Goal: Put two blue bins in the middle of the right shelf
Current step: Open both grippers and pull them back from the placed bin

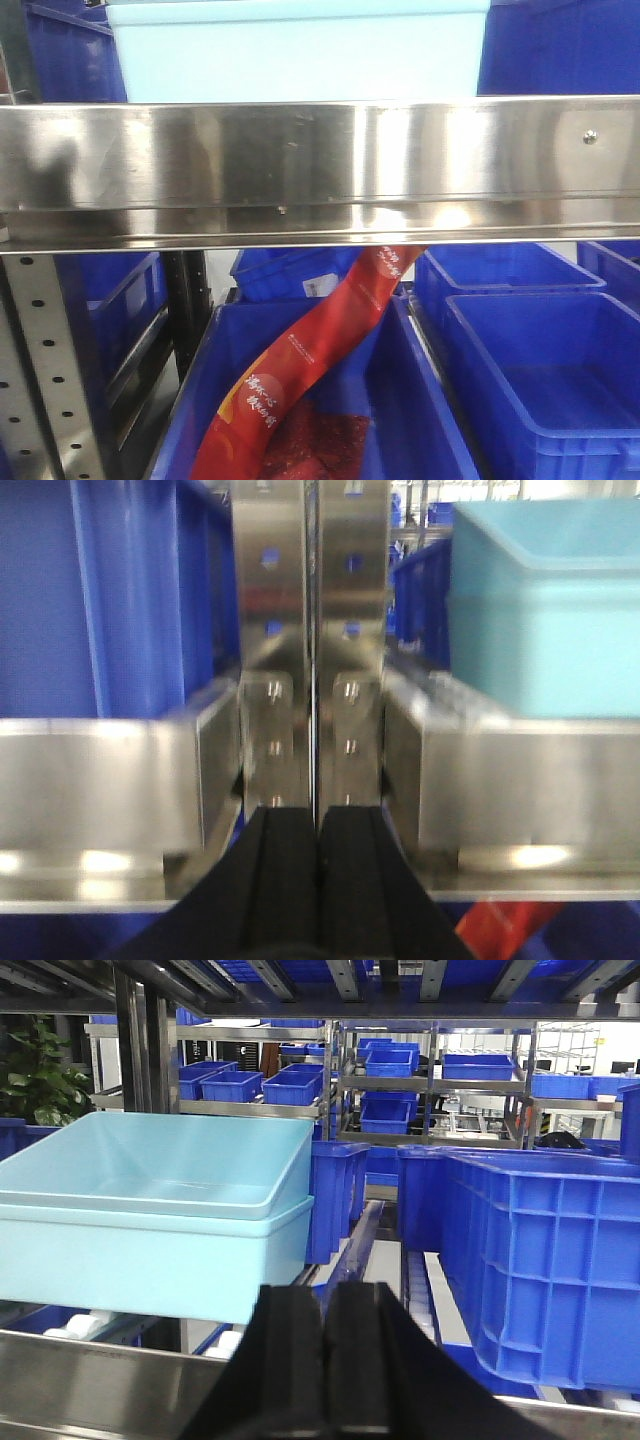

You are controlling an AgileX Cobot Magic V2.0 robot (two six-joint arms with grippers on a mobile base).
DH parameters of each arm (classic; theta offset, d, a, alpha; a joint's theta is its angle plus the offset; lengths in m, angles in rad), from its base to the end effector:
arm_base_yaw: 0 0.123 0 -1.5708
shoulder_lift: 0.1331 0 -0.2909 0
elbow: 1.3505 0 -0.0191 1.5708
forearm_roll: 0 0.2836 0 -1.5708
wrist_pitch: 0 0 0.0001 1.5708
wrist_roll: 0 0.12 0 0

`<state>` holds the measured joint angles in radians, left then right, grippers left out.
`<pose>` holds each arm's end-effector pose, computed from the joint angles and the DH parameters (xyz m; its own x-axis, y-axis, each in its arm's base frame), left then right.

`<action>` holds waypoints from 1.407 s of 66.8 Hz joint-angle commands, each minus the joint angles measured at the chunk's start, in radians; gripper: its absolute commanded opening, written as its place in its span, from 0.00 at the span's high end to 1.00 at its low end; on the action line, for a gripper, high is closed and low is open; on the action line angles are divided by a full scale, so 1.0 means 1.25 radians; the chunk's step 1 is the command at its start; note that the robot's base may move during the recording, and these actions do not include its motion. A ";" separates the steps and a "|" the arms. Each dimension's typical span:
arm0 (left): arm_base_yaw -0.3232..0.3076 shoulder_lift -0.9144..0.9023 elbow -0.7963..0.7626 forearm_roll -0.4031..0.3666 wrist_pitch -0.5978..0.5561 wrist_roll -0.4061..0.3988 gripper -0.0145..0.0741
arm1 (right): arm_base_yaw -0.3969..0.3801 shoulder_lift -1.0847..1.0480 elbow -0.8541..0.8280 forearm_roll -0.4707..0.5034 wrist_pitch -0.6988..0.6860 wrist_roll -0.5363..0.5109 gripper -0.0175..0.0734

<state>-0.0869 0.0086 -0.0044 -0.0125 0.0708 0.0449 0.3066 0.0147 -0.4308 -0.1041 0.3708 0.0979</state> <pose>0.1126 -0.0099 0.2080 0.0150 0.0312 -0.9994 0.0872 0.9957 0.0324 0.0684 0.0169 0.3353 0.1275 0.0412 -0.9910 -0.2661 0.9639 0.0059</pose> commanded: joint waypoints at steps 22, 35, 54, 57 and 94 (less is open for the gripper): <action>0.002 -0.007 0.003 -0.009 -0.032 0.006 0.96 | -0.003 -0.006 0.002 -0.004 -0.017 -0.001 0.99; 0.002 -0.007 0.003 -0.009 -0.032 0.006 0.96 | -0.003 -0.006 0.002 -0.004 -0.017 -0.001 0.99; 0.002 -0.007 0.003 -0.009 -0.032 0.006 0.96 | -0.003 -0.006 0.002 -0.015 -0.017 -0.001 0.99; 0.002 -0.007 0.003 -0.009 -0.032 0.006 0.96 | -0.009 -0.006 0.002 -0.023 -0.014 -0.001 0.99; 0.002 -0.007 0.003 -0.009 -0.032 0.006 0.96 | -0.228 -0.006 0.318 0.133 -0.256 -0.121 0.99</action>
<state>-0.0871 0.0050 0.0024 -0.0152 0.0499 0.0531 0.0293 0.0114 -0.1013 0.0520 0.1612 -0.0439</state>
